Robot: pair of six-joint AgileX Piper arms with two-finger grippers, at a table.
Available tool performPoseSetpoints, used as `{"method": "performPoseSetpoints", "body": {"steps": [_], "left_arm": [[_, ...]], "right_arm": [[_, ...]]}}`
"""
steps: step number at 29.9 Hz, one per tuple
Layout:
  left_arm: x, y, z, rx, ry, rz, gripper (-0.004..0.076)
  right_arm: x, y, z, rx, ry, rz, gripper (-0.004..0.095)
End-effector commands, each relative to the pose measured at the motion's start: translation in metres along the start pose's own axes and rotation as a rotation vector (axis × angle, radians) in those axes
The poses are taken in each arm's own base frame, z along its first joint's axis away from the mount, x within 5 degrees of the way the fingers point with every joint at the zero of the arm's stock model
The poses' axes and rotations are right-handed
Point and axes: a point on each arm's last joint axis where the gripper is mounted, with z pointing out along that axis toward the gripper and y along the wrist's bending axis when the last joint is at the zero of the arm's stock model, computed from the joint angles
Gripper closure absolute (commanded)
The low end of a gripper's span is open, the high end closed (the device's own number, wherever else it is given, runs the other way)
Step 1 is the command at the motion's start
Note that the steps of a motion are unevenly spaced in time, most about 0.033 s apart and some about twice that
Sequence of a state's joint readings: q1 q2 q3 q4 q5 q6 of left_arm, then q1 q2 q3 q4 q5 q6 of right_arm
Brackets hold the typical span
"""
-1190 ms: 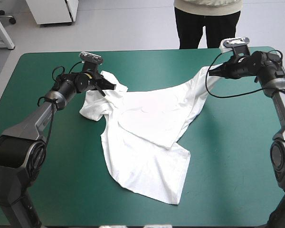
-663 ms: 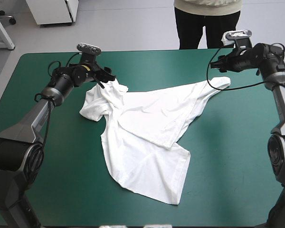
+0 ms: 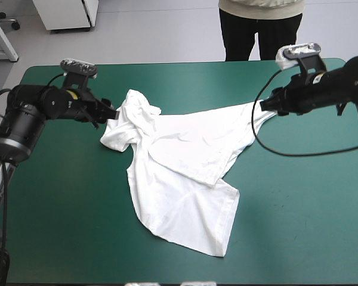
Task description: Fold the cloth
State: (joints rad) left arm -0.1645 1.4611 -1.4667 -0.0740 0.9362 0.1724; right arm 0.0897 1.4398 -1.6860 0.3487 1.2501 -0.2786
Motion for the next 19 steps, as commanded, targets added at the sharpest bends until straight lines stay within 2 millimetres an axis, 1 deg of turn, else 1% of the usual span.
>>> {"method": "performPoseSetpoints", "body": {"steps": [1,2,3,5,7,10,12,14,19], "left_arm": [[0.018,0.023,-0.009,-0.062,-0.007,-0.092,0.0250],[0.025,0.033,-0.003,-0.072,0.010,-0.130,0.0250],[0.030,0.038,0.004,-0.061,0.022,-0.160,0.0250],[0.035,0.049,0.016,-0.020,0.024,-0.217,0.0250],[0.037,0.056,0.028,0.004,0.034,-0.238,0.0250],[0.040,0.058,0.055,0.041,0.088,-0.231,0.0250],[0.042,0.056,0.073,0.088,0.114,-0.235,0.0250],[0.043,0.056,0.089,0.099,0.120,-0.248,0.0250],[0.047,0.056,0.117,0.100,0.134,-0.245,0.0250]], "right_arm": [[0.024,0.023,-0.021,-0.041,-0.015,-0.023,0.0492],[0.031,0.025,-0.020,-0.044,0.001,-0.019,0.0491],[0.038,0.025,-0.018,-0.046,0.015,-0.014,0.0491],[0.049,0.026,-0.015,-0.047,0.035,-0.006,0.0491],[0.053,0.025,-0.011,-0.048,0.047,-0.005,0.0486],[0.057,0.025,-0.005,-0.054,0.064,-0.002,0.0482],[0.056,0.024,-0.005,-0.054,0.063,-0.011,0.0482],[0.055,0.024,-0.005,-0.051,0.052,-0.030,0.0482],[0.055,0.024,-0.005,-0.048,0.046,-0.040,0.0480]]}}
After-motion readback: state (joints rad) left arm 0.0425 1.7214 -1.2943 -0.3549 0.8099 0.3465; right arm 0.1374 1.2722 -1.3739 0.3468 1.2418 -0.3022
